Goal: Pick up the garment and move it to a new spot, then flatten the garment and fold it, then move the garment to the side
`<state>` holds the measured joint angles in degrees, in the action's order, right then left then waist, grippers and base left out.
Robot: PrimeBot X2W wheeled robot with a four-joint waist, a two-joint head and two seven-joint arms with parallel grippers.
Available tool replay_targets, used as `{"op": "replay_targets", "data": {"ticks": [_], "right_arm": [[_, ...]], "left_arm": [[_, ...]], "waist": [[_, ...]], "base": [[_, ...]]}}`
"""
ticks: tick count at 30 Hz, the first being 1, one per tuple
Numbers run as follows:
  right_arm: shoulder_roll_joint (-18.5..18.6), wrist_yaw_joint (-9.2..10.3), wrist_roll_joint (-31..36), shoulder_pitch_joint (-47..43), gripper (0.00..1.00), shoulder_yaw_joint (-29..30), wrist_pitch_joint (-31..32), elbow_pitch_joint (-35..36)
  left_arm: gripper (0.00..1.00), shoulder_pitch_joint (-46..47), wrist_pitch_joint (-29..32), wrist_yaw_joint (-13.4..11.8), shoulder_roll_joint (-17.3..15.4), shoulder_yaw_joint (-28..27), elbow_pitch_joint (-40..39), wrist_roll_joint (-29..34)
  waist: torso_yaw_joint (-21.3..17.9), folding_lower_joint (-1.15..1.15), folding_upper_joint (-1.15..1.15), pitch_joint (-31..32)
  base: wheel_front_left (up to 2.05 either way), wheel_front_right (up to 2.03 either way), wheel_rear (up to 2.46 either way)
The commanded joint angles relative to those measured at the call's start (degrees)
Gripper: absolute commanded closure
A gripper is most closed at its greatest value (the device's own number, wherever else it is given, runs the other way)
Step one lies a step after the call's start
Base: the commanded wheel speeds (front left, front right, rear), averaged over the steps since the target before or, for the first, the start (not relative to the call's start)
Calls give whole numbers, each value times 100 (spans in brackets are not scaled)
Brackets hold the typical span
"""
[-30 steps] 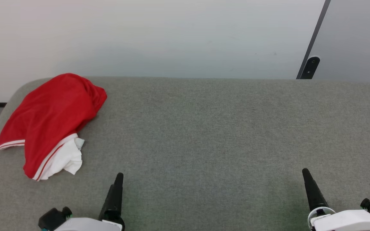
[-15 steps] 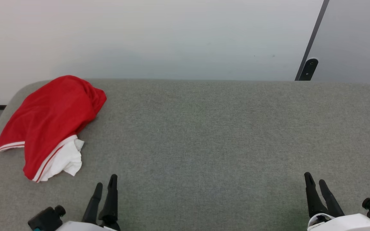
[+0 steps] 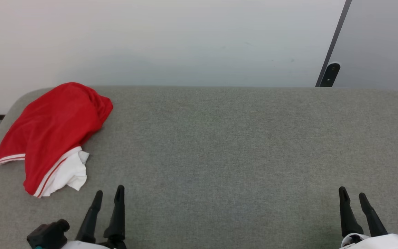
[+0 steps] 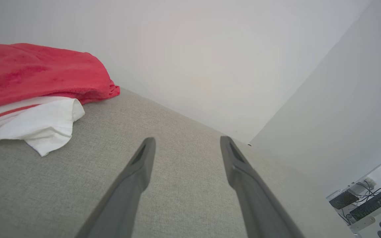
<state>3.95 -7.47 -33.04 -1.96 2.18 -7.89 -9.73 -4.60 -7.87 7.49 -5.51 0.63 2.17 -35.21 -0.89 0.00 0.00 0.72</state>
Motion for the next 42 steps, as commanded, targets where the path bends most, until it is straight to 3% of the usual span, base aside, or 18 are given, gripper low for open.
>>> {"op": "replay_targets", "data": {"ticks": [1,42], "right_arm": [[36,-4,166,-22,0,39,-54,77],[54,-3,2311,-212,0,202,-587,484]], "left_arm": [[0,-9,-52,1,-41,-13,-125,195],[0,-348,-583,-1,-111,185,-898,2539]], "waist": [[-2,0,0,0],[-60,0,0,85]], "base": [[0,0,0],[0,0,0]]}}
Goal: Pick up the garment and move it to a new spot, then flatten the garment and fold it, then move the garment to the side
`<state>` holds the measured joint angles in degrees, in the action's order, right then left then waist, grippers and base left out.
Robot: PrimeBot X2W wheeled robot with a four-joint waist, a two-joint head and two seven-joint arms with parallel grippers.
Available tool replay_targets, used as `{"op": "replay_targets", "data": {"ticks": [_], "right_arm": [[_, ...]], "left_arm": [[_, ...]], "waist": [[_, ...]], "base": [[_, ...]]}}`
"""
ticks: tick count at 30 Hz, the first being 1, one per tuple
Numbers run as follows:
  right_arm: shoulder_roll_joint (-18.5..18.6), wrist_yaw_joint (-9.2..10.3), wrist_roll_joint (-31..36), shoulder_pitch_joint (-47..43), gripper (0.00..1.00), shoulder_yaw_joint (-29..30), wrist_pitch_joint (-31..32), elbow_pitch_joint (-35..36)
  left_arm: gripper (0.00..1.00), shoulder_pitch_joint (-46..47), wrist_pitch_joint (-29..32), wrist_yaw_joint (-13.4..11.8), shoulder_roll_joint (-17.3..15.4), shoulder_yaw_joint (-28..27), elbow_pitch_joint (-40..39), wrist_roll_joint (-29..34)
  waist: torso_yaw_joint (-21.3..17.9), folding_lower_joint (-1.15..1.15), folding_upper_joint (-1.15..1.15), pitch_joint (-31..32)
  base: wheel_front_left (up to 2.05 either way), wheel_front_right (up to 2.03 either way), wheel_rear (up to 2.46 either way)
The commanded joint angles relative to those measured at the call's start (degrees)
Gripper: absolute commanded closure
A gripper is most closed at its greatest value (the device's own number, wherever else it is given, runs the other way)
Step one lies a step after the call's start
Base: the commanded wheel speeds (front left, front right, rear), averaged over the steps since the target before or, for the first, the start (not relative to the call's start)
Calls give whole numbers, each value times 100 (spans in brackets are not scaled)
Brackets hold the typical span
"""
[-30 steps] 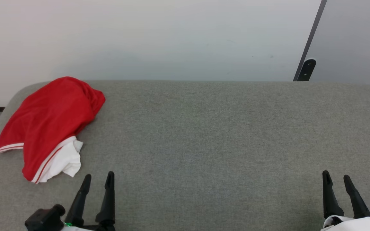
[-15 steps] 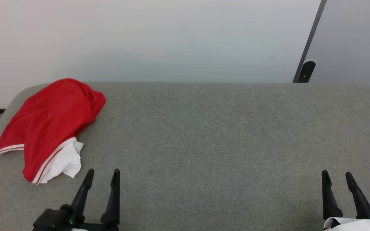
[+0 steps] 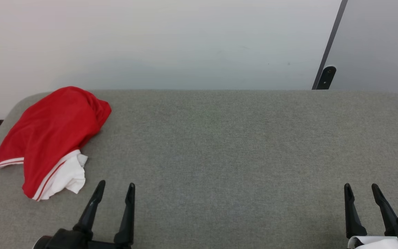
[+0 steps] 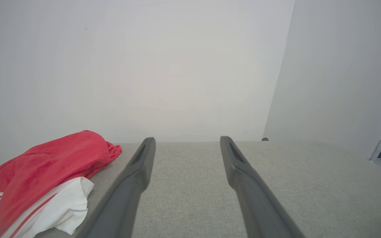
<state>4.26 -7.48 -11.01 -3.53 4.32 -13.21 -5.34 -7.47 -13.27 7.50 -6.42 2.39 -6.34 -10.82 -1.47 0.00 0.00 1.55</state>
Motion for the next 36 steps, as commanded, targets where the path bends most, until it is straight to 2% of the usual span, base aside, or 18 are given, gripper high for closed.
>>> {"op": "replay_targets", "data": {"ticks": [1,7,12,17,30,33,36], "right_arm": [[23,-2,108,-55,0,-12,-55,45],[31,-2,362,-73,0,-29,-109,107],[69,-2,543,-172,0,-65,-164,131],[80,-2,692,-213,0,-264,-210,100],[1,-2,470,-51,0,-1033,-197,-133],[-21,-2,405,-7,0,-1222,-197,-196],[-25,-2,337,204,0,-1472,-197,-252]], "left_arm": [[0,-61,-44,-2,-19,9,-46,100],[0,-74,-107,-2,-21,37,-105,331],[0,-56,-153,-5,-46,-19,-87,474],[0,-79,-201,-5,-125,-133,29,570],[0,-141,-191,-11,-288,-607,534,432],[0,-159,-191,-62,-258,-751,570,468],[0,-216,-191,-204,-147,-943,468,457]], "waist": [[-1,0,0,2],[61,0,0,15],[324,0,0,67],[797,0,0,177],[2245,0,0,449],[2559,0,0,486],[2702,0,0,371]], "base": [[0,0,0],[0,0,0],[0,0,0],[0,0,0],[0,0,0],[0,0,0],[0,0,0]]}}
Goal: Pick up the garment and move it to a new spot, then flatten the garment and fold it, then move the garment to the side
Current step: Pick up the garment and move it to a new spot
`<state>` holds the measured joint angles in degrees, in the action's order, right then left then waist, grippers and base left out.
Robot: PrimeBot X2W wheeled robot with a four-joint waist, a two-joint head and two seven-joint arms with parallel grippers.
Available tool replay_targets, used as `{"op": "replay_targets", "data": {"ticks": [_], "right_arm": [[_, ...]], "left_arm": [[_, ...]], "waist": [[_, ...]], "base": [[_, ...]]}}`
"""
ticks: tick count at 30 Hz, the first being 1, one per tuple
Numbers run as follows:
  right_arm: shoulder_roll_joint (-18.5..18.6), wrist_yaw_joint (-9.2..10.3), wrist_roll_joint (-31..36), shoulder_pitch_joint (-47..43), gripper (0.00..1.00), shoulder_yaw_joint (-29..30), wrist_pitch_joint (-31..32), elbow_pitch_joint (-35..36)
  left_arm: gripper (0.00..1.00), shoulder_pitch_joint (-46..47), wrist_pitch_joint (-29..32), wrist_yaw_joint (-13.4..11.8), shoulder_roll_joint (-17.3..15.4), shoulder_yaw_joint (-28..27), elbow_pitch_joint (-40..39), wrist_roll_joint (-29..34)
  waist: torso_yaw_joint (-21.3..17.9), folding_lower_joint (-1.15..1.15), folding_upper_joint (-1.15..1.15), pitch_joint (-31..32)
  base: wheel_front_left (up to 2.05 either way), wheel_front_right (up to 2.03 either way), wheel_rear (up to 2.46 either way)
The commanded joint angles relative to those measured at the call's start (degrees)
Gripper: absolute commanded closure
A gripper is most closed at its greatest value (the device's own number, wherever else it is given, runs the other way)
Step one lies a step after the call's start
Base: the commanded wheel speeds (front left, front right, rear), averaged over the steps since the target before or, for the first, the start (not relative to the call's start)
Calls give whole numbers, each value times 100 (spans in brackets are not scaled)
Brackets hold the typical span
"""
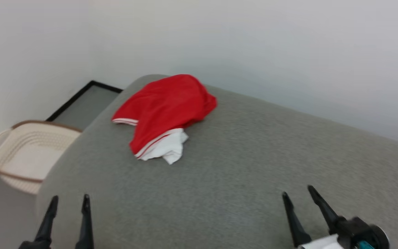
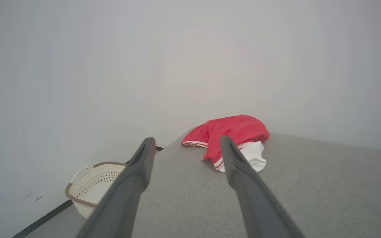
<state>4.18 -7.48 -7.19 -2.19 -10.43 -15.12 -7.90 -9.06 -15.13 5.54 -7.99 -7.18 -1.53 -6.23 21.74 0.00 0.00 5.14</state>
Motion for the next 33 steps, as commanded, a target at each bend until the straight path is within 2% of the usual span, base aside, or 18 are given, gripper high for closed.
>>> {"op": "replay_targets", "data": {"ticks": [1,4,9,13,16,21,28,29,33], "right_arm": [[1,-2,-62,121,0,-79,-6,-36],[45,-2,-100,309,0,-269,-6,-135],[75,-2,-156,388,0,-333,-6,-250],[78,-2,-108,223,0,-148,-6,-223],[68,-2,-3,135,0,-6,-6,-121],[273,-1,196,332,0,3,-6,58],[528,-1,309,646,0,38,-6,338],[555,-1,321,684,0,62,-6,388],[647,-1,377,820,0,171,-6,568]], "left_arm": [[0,-70,-4,-43,53,-37,-53,-23],[0,-121,-4,-84,164,-161,-211,-39],[0,-101,-4,-6,323,-214,-236,-255],[0,316,69,78,228,-39,63,-379],[0,868,422,151,6,233,255,-563],[0,2150,1148,200,-386,491,558,-1156],[0,4083,2117,199,-1341,1050,992,-2006],[0,4329,2278,196,-1382,1107,1076,-2259],[0,5326,3143,189,-1862,1438,1520,-2639]], "waist": [[418,0,0,-25],[492,0,0,-100],[523,0,0,-150],[509,0,0,-159],[451,0,0,-288],[-20,0,0,-921],[-729,0,0,-1874],[-809,0,0,-2014],[-1088,0,0,-2529]], "base": [[0,0,0],[0,0,0],[0,0,0],[0,0,0],[0,0,0],[0,0,0],[0,0,0],[0,0,0],[0,0,0]]}}
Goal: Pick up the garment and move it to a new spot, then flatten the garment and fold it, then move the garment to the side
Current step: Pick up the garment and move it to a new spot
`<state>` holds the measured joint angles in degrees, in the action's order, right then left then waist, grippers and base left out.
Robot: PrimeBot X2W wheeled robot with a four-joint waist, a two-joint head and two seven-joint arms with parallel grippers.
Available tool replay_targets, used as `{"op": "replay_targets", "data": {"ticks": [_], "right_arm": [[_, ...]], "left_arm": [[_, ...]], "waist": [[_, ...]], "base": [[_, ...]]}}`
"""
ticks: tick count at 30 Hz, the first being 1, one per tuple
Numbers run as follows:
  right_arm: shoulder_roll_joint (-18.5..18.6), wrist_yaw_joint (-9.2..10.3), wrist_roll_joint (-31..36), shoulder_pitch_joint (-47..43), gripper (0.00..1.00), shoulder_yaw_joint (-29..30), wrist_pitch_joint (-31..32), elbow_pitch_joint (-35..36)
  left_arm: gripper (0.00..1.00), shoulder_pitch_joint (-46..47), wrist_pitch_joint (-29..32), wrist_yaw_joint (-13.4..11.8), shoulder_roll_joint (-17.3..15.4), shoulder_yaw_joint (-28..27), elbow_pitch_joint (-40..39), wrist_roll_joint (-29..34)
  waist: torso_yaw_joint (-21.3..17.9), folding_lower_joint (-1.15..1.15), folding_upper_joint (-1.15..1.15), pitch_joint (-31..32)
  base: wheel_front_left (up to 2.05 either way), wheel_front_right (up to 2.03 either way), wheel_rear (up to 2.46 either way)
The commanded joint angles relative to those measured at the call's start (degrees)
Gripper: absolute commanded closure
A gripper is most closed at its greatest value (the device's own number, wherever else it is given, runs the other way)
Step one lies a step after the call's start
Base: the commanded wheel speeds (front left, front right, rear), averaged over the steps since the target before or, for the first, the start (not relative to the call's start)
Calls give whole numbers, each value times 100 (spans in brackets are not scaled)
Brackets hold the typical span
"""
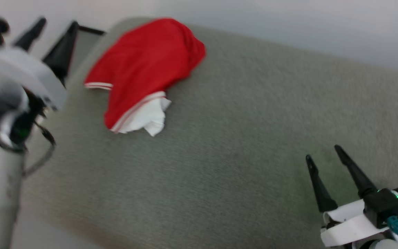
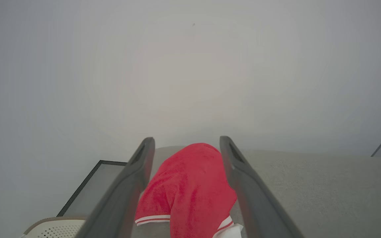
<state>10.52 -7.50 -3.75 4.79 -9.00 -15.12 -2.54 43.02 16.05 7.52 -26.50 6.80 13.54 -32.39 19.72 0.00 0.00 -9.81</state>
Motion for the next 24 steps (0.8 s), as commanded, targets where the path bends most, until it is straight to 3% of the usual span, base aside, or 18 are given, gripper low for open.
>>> {"op": "replay_targets", "data": {"ticks": [1,13,24], "right_arm": [[27,2,32,142,0,45,-6,69],[153,2,77,300,0,180,-6,514],[186,2,34,163,0,226,138,917]], "left_arm": [[0,381,153,-9,-57,84,100,-132],[0,2251,1752,-10,-794,826,1896,-748],[0,2864,3045,-9,-1172,1699,2976,-822]], "waist": [[-952,0,0,-1150],[-1614,0,0,-2085],[-1797,0,0,-2460]], "base": [[0,0,0],[0,0,0],[0,0,0]]}}
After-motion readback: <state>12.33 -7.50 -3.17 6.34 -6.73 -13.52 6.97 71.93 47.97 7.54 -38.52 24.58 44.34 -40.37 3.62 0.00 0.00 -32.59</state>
